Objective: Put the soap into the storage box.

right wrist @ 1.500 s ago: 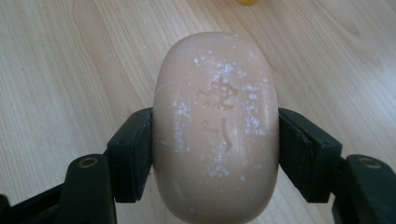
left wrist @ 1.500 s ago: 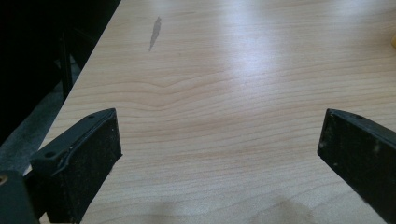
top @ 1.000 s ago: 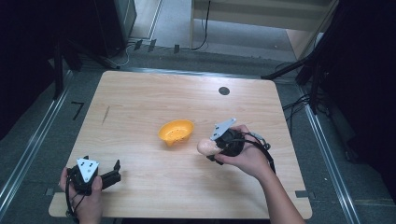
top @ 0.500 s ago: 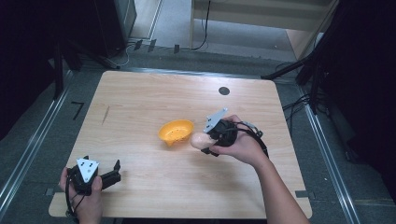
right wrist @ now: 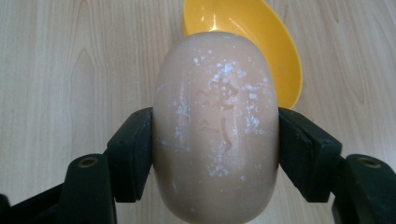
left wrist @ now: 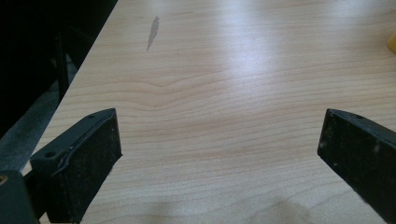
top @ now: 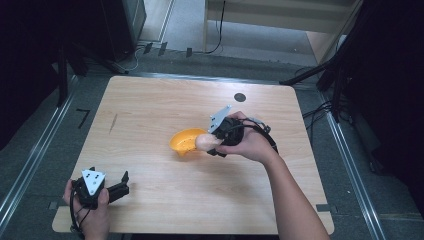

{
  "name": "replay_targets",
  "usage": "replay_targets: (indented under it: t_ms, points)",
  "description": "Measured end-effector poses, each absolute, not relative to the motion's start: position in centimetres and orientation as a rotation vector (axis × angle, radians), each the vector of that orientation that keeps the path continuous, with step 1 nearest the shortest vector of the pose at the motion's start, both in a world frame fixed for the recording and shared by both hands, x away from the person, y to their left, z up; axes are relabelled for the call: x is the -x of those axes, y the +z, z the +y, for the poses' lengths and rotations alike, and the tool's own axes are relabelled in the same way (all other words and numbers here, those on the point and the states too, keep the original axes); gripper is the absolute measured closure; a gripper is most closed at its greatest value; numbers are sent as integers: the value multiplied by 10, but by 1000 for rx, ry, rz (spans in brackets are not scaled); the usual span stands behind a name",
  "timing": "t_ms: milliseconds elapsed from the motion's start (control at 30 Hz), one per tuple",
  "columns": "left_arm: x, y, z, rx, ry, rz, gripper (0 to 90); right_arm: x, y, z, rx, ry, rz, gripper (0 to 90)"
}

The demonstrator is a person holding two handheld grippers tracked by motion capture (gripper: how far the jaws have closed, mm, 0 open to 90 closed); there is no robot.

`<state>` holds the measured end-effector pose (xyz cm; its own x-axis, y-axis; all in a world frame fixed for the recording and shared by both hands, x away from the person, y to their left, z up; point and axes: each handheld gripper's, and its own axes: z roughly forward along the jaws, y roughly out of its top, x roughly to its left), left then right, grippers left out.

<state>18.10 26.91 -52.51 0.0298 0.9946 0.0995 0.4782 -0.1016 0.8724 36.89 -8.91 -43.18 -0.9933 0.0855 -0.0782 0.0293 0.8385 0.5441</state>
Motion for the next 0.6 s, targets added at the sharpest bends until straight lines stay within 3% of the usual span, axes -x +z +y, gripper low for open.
replay_targets:
  t_ms: [600]
  points:
    - [-181,-525,270,-1651,989,1520,0,-387,-428,-62,115,849,2899,339]
